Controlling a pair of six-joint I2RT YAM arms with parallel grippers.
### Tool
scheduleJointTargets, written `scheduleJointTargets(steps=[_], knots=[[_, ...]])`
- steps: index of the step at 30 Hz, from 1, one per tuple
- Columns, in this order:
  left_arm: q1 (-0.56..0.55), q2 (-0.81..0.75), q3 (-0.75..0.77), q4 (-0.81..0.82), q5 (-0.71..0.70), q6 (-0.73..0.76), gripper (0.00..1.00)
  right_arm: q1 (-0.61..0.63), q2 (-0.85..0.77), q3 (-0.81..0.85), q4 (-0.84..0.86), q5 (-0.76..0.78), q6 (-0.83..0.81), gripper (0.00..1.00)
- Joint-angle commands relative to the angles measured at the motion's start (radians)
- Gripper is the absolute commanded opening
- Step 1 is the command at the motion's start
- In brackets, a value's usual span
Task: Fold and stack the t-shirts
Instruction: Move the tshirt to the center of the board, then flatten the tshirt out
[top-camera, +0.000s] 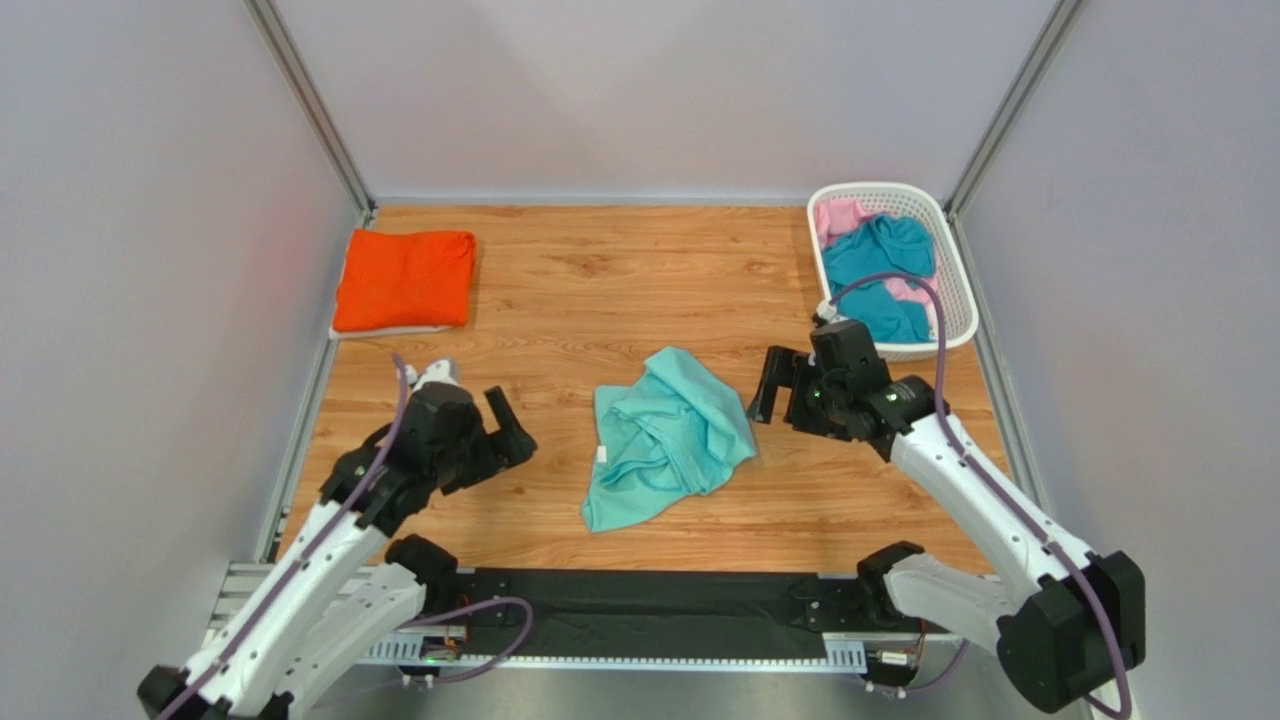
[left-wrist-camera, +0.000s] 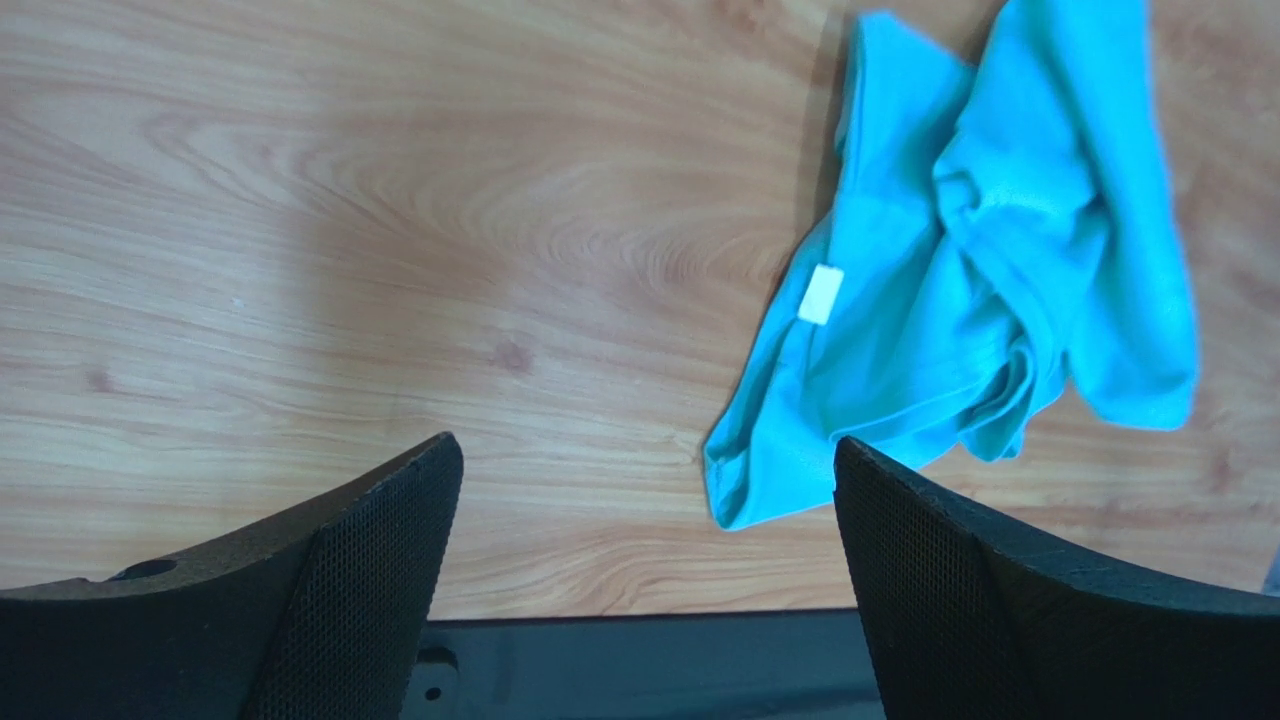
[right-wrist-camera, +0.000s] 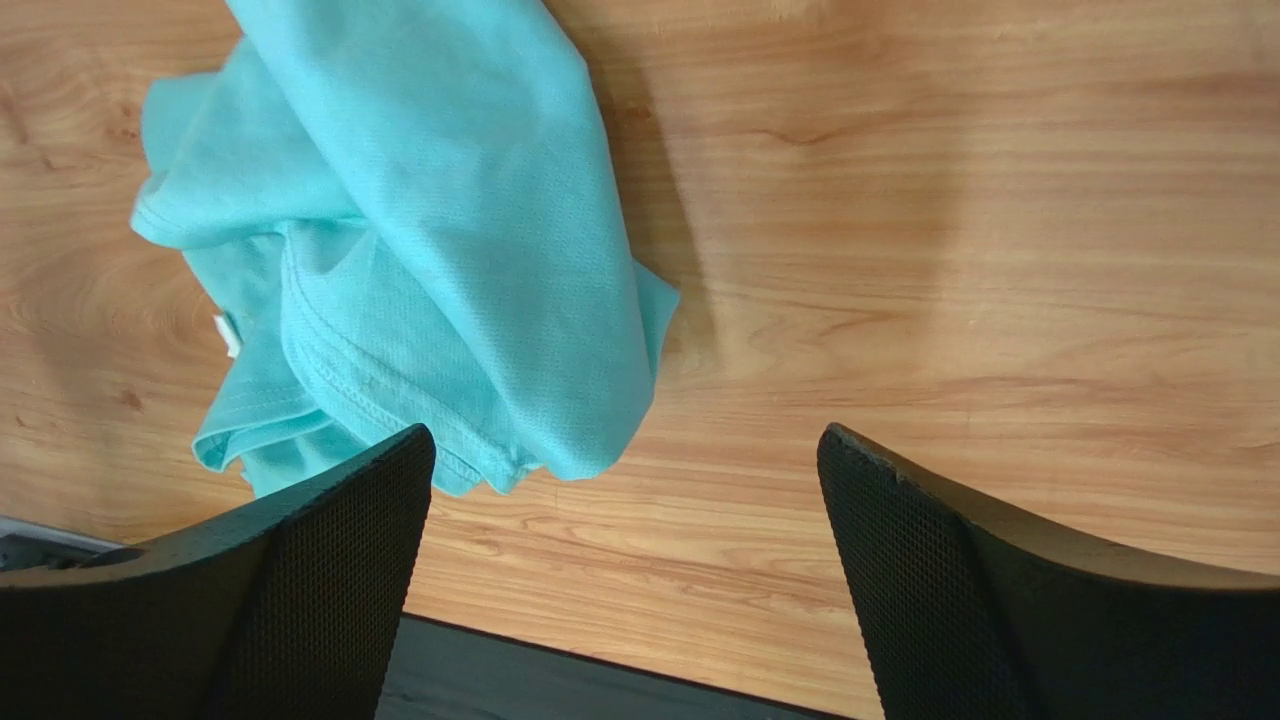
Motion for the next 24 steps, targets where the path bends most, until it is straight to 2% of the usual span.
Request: scheduleJointTargets(steps=[1, 6, 7, 12, 16, 21, 22, 24], knots=[[0.001, 0.14, -0.068, 0.219, 0.214, -0.017, 0.99, 0.008, -0.11, 0.11, -0.011, 0.125, -0.117, 1.0], [-0.019, 0.254, -0.105, 0.426, 0.317, -0.037, 0.9, 0.035, -0.118, 0.101, 0.05, 0.064, -0.161, 1.0], [-0.042, 0.272, -0.105, 0.449, 0.334, -0.039, 0.85, 0.035, -0.11, 0.096, 0.061, 0.032, -0.158, 1.0], [-0.123, 0.387, -0.108, 0.59, 0.395, -0.04, 0.76, 0.035, -0.064, 0.087, 0.087, -0.01, -0.158, 1.0], [-0.189, 0.453, -0.108, 0.621, 0.376, -0.048, 0.76, 0.04, -0.028, 0.108, 0.106, -0.04, -0.166, 1.0], [-0.2, 0.575, -0.088, 0.656, 0.405, -0.005, 0.76, 0.042, -0.001, 0.121, 0.123, -0.071, -0.166, 1.0], [-0.203, 0.591, -0.082, 0.66, 0.423, 0.001, 0.71, 0.042, 0.002, 0.125, 0.124, -0.076, -0.167, 1.0], [-0.213, 0.628, -0.071, 0.663, 0.435, 0.012, 0.69, 0.043, 0.011, 0.127, 0.124, -0.076, -0.174, 1.0]])
